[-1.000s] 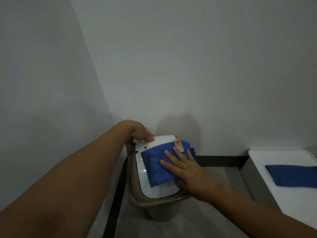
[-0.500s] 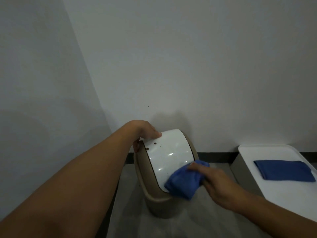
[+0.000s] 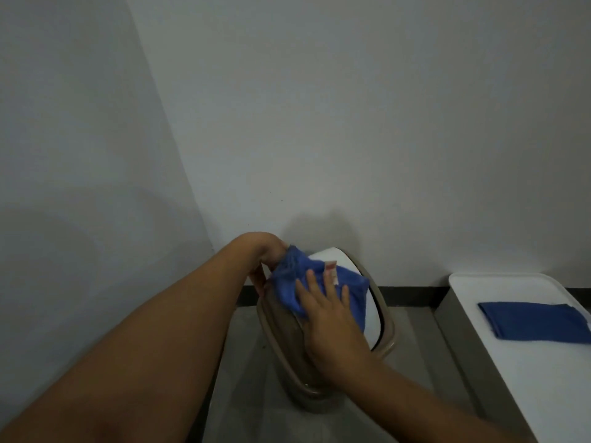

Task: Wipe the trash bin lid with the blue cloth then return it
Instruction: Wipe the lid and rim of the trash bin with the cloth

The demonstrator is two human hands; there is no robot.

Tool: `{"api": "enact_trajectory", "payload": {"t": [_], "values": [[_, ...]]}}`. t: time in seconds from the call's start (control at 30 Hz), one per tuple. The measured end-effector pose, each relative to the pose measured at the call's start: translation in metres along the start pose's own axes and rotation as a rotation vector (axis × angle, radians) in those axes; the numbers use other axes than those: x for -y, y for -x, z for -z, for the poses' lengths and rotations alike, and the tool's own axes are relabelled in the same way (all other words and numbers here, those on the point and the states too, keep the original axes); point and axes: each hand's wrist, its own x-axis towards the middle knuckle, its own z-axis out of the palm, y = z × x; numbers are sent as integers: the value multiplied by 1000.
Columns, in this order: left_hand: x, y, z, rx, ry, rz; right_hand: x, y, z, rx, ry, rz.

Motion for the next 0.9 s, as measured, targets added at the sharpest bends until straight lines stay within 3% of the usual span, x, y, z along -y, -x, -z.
{"api": "enact_trajectory", "payload": {"t": [0.17,0.3,0.4,0.47,0.6,0.67,0.73,0.83,0.9], "values": [[-7,5,-1,-18,79,11,-17,32,-15,156,24,389],[-5,6,-1,-24,107,19,-43,53,3,327,-26,468],[-6,8,-1,-33,88,16,-63,68,30,374,-195,390],[-6,9,-1,-48,57,2,-73,67,52,294,-303,269],[-8,3,-4,-149,-83,-154,-87,46,83,-379,-437,-32],[-13,0,-10,-136,-57,-220,-84,37,82,-522,-441,-145],[-15,-3,-18,-102,-53,-253,-74,33,66,-453,-474,-238],[-15,-9,-28,-101,-240,-330,-50,37,28,-249,-471,-306],[-15,-14,-31,-130,-309,-336,-34,40,8,-209,-462,-386]]}}
